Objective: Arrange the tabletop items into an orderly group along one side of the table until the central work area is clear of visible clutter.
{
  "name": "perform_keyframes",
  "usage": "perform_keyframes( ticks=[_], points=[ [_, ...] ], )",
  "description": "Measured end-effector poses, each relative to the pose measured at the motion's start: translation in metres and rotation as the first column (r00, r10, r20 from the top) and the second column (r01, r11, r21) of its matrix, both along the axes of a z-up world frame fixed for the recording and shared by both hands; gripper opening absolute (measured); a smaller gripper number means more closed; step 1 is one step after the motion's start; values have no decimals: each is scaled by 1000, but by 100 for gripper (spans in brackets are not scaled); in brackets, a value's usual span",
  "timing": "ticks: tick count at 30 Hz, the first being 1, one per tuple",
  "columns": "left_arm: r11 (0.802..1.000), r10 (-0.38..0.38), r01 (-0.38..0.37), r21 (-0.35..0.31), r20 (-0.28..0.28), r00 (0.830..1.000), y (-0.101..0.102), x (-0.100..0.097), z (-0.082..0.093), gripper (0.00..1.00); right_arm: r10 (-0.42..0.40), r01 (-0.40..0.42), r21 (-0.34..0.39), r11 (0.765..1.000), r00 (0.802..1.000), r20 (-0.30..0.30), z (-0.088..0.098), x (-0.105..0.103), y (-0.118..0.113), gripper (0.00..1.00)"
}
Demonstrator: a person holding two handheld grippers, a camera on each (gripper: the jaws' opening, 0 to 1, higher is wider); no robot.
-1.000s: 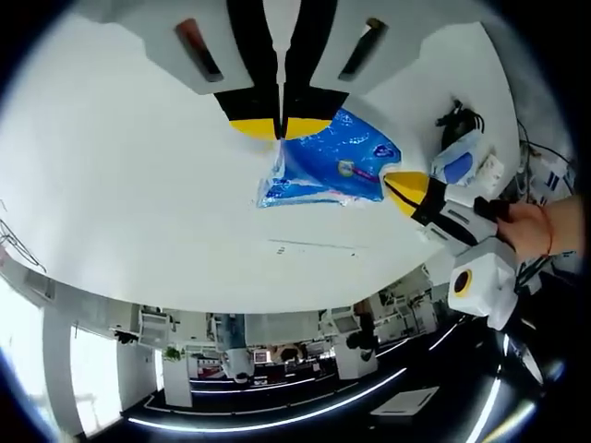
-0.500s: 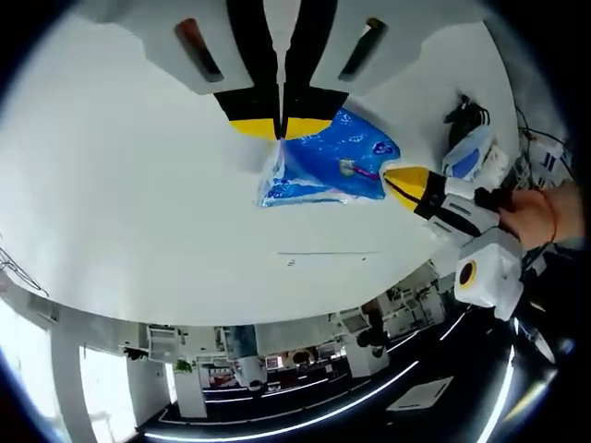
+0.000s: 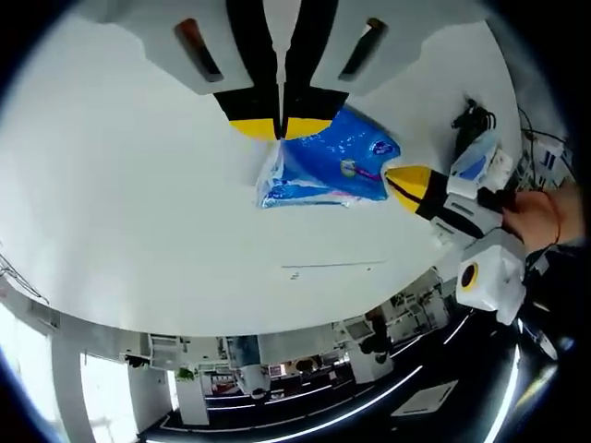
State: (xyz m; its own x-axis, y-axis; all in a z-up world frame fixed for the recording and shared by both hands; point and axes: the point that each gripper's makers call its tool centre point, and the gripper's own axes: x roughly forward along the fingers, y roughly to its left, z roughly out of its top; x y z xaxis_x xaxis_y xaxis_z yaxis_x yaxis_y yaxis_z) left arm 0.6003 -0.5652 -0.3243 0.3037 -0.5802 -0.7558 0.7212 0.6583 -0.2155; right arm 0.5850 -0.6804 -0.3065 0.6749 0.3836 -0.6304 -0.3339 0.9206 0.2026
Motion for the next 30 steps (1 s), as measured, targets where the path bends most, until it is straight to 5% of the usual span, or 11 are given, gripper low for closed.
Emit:
perform_keyframes(
  ticks=[15,30],
  points=[
    [1000,-12,12,0,-21,1000,0,-3,-6,10,-5,5,-3,1000,1000,-19,-10,-1,-1,0],
    [1000,-9,9,-2,4,1000,6,-2,2,16,-74,74,-18,997,997,-3,-5,-3,-15,14]
  ],
)
